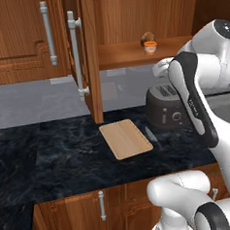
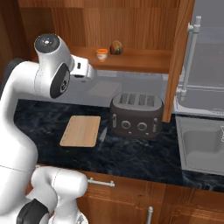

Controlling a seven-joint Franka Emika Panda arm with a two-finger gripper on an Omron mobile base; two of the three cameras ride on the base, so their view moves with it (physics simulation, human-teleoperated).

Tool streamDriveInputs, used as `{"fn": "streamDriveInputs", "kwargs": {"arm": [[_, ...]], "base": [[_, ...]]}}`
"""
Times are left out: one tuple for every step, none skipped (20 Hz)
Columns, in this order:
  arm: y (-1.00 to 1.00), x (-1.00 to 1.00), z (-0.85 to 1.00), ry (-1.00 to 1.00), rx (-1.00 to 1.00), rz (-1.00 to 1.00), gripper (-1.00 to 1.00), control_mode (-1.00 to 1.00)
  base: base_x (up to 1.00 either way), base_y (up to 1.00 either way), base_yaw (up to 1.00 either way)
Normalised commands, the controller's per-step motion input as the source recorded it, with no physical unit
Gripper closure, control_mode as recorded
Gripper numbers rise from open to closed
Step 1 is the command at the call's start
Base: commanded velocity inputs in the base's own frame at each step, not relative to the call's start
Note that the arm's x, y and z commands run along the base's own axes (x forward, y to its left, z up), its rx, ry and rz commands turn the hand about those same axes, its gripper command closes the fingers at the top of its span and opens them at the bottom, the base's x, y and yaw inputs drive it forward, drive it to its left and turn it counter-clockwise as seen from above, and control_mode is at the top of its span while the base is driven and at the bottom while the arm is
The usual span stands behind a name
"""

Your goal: Pick the bread, place it on the cutting board, pick the jam, place it on the counter, and close the cabinet.

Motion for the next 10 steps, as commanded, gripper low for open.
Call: {"fn": "streamDriveInputs", "kwargs": {"arm": [[-0.01, 0.06, 0.17, 0.0, 0.0, 0.0, -1.0, -1.0], [-0.01, 0.06, 0.16, -0.01, 0.0, 0.0, -1.0, -1.0], [-0.04, 0.09, 0.15, -0.01, 0.0, 0.0, -1.0, -1.0], [-0.04, 0.1, 0.15, -0.01, 0.0, 0.0, -1.0, -1.0], [-0.04, 0.15, 0.14, -0.01, 0.0, 0.0, -1.0, -1.0], [-0.06, 0.21, 0.09, -0.01, 0.0, 0.0, -1.0, -1.0], [-0.04, 0.21, 0.09, -0.02, 0.0, 0.0, -1.0, -1.0], [-0.04, 0.21, 0.09, -0.02, 0.0, 0.0, -1.0, -1.0], [-0.07, 0.36, 0.08, 0.0, 0.0, 0.0, -1.0, -1.0], [-0.02, 0.37, 0.02, 0.0, 0.0, 0.0, -1.0, -1.0]], "base": [[0.0, 0.0, 0.0], [0.0, 0.0, 0.0], [0.0, 0.0, 0.0], [0.0, 0.0, 0.0], [0.0, 0.0, 0.0], [0.0, 0.0, 0.0], [0.0, 0.0, 0.0], [0.0, 0.0, 0.0], [0.0, 0.0, 0.0], [0.0, 0.0, 0.0]]}}
